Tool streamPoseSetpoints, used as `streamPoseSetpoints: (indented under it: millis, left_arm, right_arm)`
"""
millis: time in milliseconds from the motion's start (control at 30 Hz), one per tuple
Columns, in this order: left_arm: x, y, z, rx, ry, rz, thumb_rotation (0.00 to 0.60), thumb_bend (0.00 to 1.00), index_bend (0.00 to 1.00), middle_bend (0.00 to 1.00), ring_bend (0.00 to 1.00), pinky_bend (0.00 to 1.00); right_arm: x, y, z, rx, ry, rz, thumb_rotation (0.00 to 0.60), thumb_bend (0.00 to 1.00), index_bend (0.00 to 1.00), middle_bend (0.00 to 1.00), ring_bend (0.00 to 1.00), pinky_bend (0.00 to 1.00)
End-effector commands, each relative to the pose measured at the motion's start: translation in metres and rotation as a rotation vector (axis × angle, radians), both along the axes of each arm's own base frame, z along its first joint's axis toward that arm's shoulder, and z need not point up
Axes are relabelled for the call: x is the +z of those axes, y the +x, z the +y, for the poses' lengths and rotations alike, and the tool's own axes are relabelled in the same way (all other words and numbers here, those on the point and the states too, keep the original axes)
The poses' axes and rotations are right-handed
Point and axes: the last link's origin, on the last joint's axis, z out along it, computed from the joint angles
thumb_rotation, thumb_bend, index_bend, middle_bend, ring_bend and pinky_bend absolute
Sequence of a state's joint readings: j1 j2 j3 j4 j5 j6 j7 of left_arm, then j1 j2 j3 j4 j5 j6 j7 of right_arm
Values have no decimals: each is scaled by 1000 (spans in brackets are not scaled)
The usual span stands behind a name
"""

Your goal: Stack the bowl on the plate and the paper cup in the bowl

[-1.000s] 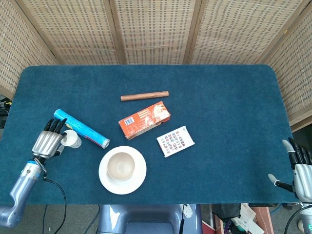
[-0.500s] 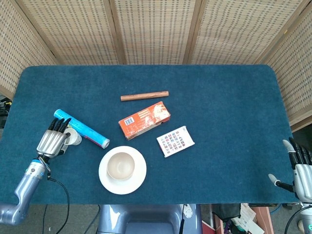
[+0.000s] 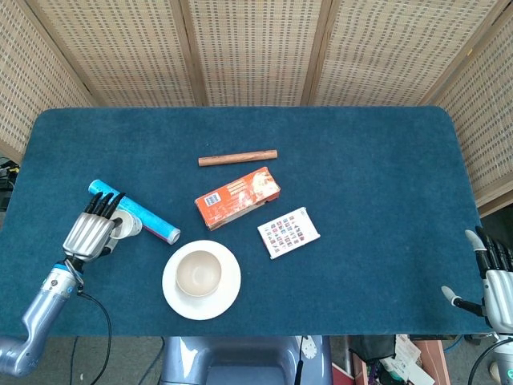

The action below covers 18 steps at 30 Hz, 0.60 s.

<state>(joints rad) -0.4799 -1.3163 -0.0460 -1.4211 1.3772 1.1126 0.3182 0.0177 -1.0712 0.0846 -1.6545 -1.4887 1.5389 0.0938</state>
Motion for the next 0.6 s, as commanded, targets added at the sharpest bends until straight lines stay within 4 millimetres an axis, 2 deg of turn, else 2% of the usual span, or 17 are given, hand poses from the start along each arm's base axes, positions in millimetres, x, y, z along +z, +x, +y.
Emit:
streamPoseSetpoints:
  millis: [33,167,433,600]
  left_arm:
    - [9,25,-6,-61,-11,-21,600,408,621,40,0,31]
    - [17,54,-18,-124,-23,-45,600,408,621,40,0,31]
    - [23,96,-43,-190,-106,-80,600,407,621,40,0,31]
    - [20,108,-52,-191,-171,-81,600,407,622,40,0,32]
  right_arm:
    - [0,0,0,0,-1,-1,600,145,0,0,0,0]
    - [1,-1,0,-2,-5,-4,600,146,0,0,0,0]
    - [3,-2,1,-2,-11,-11,600,145,0,0,0,0]
    - [5,-3,0,-7,-13,-15,600,145,0,0,0,0]
